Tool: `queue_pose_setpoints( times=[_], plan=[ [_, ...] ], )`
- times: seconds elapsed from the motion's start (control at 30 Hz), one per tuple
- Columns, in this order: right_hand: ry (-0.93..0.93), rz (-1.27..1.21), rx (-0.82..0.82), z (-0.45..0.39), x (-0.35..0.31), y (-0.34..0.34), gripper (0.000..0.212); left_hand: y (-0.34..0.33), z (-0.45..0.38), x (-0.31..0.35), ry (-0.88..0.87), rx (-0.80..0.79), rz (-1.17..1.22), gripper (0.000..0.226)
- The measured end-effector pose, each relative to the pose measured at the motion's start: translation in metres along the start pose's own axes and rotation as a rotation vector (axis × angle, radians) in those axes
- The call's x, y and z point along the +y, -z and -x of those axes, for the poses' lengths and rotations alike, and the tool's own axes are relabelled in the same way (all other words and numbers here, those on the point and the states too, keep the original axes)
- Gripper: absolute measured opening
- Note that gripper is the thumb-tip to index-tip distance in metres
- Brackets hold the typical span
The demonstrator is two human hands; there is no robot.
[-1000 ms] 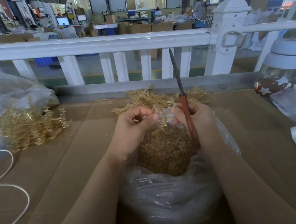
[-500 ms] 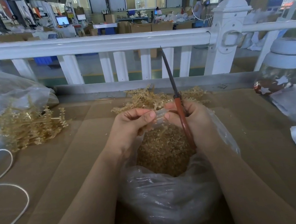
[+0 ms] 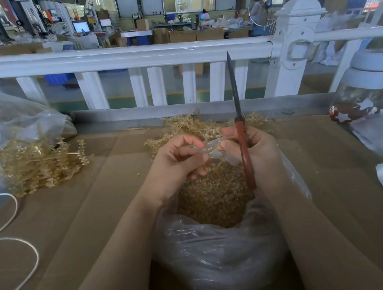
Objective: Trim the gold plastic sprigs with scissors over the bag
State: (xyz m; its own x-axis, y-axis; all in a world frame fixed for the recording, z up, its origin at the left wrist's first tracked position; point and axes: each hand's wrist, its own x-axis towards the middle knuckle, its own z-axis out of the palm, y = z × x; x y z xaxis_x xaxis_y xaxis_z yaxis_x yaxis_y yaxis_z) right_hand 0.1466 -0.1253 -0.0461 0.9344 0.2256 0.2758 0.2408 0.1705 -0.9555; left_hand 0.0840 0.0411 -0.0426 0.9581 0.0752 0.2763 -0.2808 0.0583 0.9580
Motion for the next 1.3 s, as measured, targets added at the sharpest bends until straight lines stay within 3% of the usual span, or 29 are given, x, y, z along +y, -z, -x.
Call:
queue_pose_setpoints(
  times=[0.3,0.53,0.7,0.8,1.1,1.3],
  plan=[
    [0.022,0.059,0.027,-0.001,0.002,-0.002,0.019,0.003,0.000,-0.002,0.028,-0.028,-0.020,0.024],
    [0.073,0.146,0.057,0.000,0.002,-0.004,0.020,0.006,-0.003,-0.008,0.005,0.082,0.073,0.024],
    [0.110,0.154,0.130,0.000,0.001,-0.004,0.018,0.005,-0.006,-0.007,0.063,0.282,0.167,0.032],
    [0.094,0.191,0.156,0.000,0.001,-0.004,0.022,0.001,-0.006,-0.007,0.067,0.353,0.140,0.020],
    [0.069,0.223,-0.098,0.004,0.000,-0.012,0.011,-0.003,-0.008,-0.017,0.011,0.311,-0.185,0.020],
    [0.033,0.243,-0.123,0.002,0.004,-0.012,0.010,-0.003,-0.008,-0.016,0.000,0.229,0.036,0.024]
  ],
)
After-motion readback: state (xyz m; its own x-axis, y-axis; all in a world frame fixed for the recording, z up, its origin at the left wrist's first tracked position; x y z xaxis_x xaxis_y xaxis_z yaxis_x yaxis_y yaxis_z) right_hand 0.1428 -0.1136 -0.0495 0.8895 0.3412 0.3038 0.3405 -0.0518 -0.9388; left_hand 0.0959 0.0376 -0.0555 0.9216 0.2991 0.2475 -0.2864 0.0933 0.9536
